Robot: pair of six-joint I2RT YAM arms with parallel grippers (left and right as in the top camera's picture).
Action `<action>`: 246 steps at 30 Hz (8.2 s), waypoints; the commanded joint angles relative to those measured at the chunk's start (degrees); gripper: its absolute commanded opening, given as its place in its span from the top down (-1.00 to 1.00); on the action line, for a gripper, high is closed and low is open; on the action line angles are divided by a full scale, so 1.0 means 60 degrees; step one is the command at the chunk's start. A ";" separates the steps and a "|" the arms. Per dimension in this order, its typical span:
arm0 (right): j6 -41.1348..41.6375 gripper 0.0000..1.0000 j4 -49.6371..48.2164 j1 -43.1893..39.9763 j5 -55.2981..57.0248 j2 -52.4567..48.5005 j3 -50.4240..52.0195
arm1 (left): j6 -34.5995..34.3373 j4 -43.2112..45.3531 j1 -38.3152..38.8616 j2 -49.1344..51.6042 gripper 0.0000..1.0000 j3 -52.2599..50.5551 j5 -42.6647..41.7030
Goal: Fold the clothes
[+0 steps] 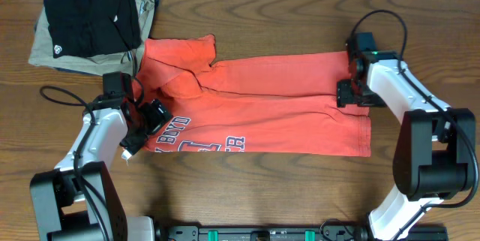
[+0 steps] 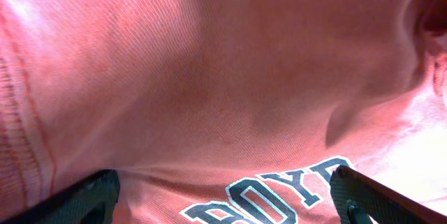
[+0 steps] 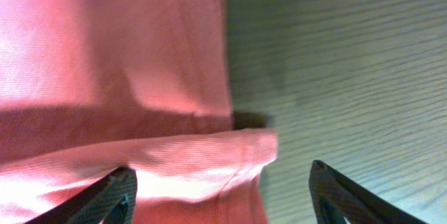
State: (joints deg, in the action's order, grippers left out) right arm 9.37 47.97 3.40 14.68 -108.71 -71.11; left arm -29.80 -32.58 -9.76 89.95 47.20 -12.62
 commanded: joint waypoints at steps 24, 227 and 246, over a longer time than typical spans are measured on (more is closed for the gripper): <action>0.1617 -0.94 0.4878 -0.1024 -0.3144 -0.0047 -0.3847 | 0.0288 -0.2251 -0.0073 -0.4040 -0.96 -0.0062 0.0470; -0.0291 0.98 0.4025 -0.3563 -0.4346 -0.2583 -0.5898 | 0.5497 -0.2535 0.1847 0.4102 0.88 0.8353 -0.1803; -0.0324 0.98 0.5836 -0.3625 -0.3734 -0.2116 -0.5825 | 0.5348 -0.5286 0.1348 0.4120 0.88 0.8349 0.0328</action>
State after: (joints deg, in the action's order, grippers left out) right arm 7.16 82.54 -18.13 -9.76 -123.24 -105.60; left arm 2.81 -62.74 0.23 114.76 96.66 -12.88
